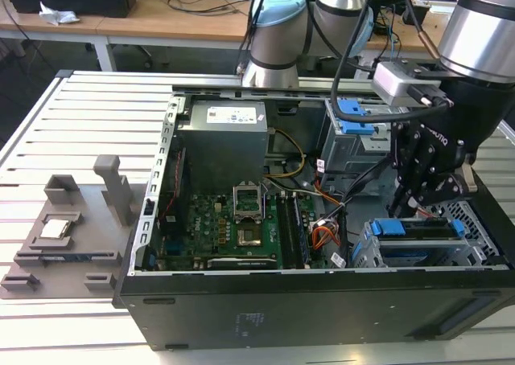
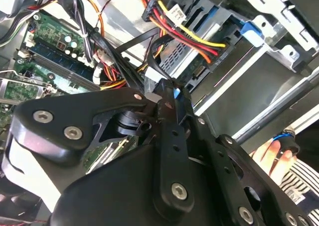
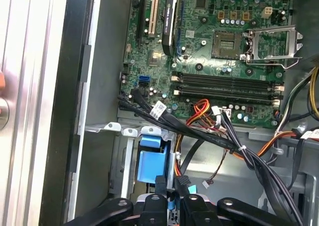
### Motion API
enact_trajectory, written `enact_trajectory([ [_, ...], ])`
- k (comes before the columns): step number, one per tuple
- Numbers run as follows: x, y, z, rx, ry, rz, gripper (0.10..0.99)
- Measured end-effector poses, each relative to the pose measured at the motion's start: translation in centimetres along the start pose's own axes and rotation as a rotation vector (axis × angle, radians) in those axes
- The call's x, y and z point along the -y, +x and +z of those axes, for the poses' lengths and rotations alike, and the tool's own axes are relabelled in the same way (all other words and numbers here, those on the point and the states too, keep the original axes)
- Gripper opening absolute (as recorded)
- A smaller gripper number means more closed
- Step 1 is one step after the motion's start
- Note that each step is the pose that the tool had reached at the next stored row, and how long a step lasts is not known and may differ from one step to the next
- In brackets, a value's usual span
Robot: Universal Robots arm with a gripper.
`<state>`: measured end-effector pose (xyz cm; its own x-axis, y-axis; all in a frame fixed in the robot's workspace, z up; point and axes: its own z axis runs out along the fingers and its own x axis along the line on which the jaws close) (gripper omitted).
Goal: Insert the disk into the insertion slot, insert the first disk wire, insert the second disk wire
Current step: 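Insert the second disk wire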
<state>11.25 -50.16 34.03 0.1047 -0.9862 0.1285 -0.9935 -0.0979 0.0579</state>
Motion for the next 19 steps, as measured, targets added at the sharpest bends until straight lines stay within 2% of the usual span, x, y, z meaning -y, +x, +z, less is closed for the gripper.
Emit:
enact_trajectory([
  [5,0.15,0.41,0.2,0.0051,-0.005,0.038,0.192],
  [7,0.94,0.52,0.2,0.0053,-0.006,0.039,0.192],
  [11,1.65,0.63,0.24,0.0057,-0.009,0.045,0.192],
  [19,1.65,0.67,0.24,0.0077,-0.009,0.047,0.149],
])
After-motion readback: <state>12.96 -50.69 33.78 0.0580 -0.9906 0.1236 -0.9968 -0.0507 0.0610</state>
